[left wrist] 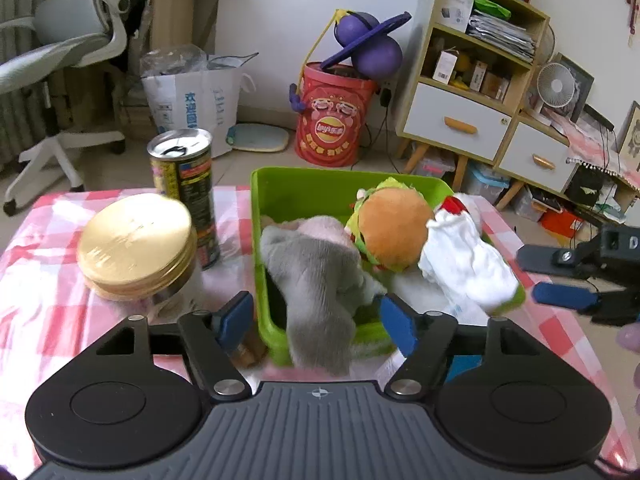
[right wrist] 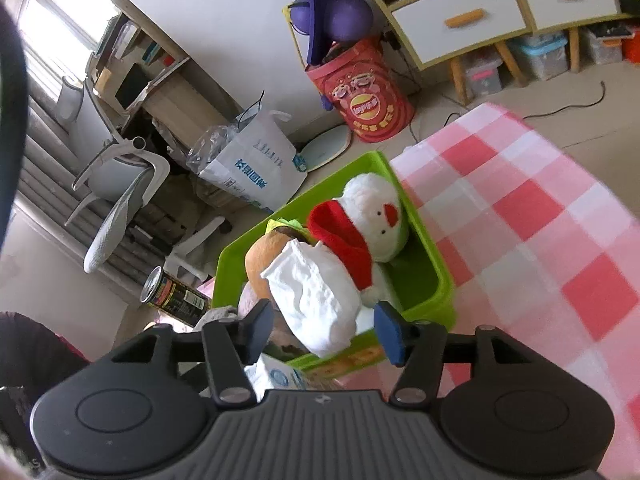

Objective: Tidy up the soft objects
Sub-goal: 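Withdraw both grippers from the bin toward the remaining toys, then grasp the white glove with the left gripper while the right grasps the blue-dress bunny plush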

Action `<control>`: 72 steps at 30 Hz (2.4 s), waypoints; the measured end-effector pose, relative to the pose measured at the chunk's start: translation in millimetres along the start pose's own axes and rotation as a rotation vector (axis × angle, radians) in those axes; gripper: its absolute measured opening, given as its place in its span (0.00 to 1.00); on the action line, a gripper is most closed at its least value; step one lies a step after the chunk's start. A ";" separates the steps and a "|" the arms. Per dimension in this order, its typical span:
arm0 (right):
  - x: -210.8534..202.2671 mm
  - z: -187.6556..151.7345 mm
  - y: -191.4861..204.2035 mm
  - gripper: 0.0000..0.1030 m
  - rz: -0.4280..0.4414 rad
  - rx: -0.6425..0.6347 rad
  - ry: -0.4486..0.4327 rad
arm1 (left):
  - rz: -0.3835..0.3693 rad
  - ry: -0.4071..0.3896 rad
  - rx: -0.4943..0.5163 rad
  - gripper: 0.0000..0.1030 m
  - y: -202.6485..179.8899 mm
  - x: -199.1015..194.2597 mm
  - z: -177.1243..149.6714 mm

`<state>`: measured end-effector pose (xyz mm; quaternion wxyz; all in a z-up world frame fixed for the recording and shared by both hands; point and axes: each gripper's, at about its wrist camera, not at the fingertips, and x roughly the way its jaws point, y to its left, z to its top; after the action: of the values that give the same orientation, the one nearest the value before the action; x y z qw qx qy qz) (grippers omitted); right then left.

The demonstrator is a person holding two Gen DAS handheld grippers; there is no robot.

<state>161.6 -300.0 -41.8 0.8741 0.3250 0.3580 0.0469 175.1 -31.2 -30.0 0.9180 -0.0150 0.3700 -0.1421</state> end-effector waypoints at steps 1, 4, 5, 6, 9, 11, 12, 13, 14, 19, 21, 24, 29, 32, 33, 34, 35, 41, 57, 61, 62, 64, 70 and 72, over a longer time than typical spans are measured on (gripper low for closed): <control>-6.9 -0.7 0.7 0.37 -0.009 -0.007 -0.002 | 0.003 -0.002 -0.001 0.73 1.1 -7.0 -2.9; -28.7 -3.2 1.6 0.43 -0.032 -0.023 -0.017 | 0.019 -0.009 -0.007 0.77 7.1 -25.1 -10.2; -35.4 -4.1 1.1 0.43 -0.037 -0.023 -0.022 | 0.024 -0.009 -0.013 0.77 9.3 -31.6 -12.6; -41.8 -5.5 0.9 0.44 -0.040 -0.023 -0.026 | 0.028 -0.008 -0.020 0.78 11.4 -37.6 -14.6; -60.3 -10.2 0.9 0.46 -0.047 -0.022 -0.028 | 0.039 -0.009 -0.044 0.81 18.9 -56.7 -21.9; -72.2 -14.7 1.1 0.48 -0.055 -0.027 -0.032 | 0.058 -0.003 -0.054 0.84 23.4 -68.3 -27.7; -78.1 -17.4 1.5 0.49 -0.060 -0.029 -0.033 | 0.068 -0.002 -0.059 0.84 25.2 -73.3 -30.4; -83.0 -19.8 1.9 0.50 -0.063 -0.031 -0.035 | 0.075 -0.002 -0.064 0.86 27.2 -78.3 -33.1; -88.2 -23.0 2.7 0.51 -0.066 -0.034 -0.035 | 0.081 -0.002 -0.074 0.87 29.2 -83.5 -36.5; -100.2 -41.5 7.2 0.56 -0.118 -0.074 -0.004 | 0.107 0.014 -0.123 0.91 37.6 -102.1 -55.1; -100.6 -49.9 8.9 0.56 -0.149 -0.093 0.014 | 0.125 0.023 -0.141 0.93 39.5 -107.1 -62.5; -99.0 -62.0 8.5 0.56 -0.165 -0.106 0.039 | 0.130 0.045 -0.166 0.94 39.8 -110.3 -72.9; -89.2 -85.9 6.3 0.56 -0.236 -0.131 0.128 | 0.172 0.091 -0.162 0.94 39.2 -107.3 -84.5; -85.7 -92.5 10.1 0.56 -0.257 -0.153 0.165 | 0.204 0.117 -0.172 0.94 43.4 -105.5 -89.8; -85.5 -94.3 12.2 0.56 -0.258 -0.166 0.167 | 0.196 0.124 -0.176 0.94 44.7 -104.4 -91.2; -85.1 -96.0 14.1 0.57 -0.261 -0.178 0.169 | 0.189 0.134 -0.183 0.94 46.6 -102.7 -92.4; -84.1 -97.7 15.4 0.57 -0.266 -0.184 0.172 | 0.189 0.143 -0.187 0.94 48.3 -100.4 -93.6; -72.8 -104.3 18.0 0.58 -0.286 -0.163 0.198 | 0.202 0.176 -0.198 0.94 54.3 -88.3 -98.8; -26.6 -120.8 30.4 0.58 -0.242 -0.071 0.254 | 0.099 0.160 -0.360 0.74 51.9 -55.2 -99.5; -13.5 -123.4 30.7 0.58 -0.229 -0.027 0.255 | 0.068 0.156 -0.394 0.62 51.6 -47.2 -100.0; -10.1 -124.2 30.4 0.58 -0.220 -0.010 0.260 | 0.058 0.157 -0.405 0.59 51.9 -44.8 -100.5; -4.2 -126.0 30.5 0.57 -0.200 0.019 0.269 | 0.061 0.154 -0.412 0.57 51.0 -41.1 -101.0; 8.5 -130.5 34.7 0.48 -0.166 0.060 0.261 | 0.088 0.131 -0.433 0.46 51.8 -35.6 -102.4; 11.9 -131.7 34.0 0.43 -0.171 0.072 0.253 | 0.092 0.127 -0.439 0.43 52.4 -34.6 -103.0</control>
<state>89.1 -199.1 -98.6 0.8106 0.3161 0.4930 0.0000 94.0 36.4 -88.3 0.8730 -0.1884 0.4495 -0.0170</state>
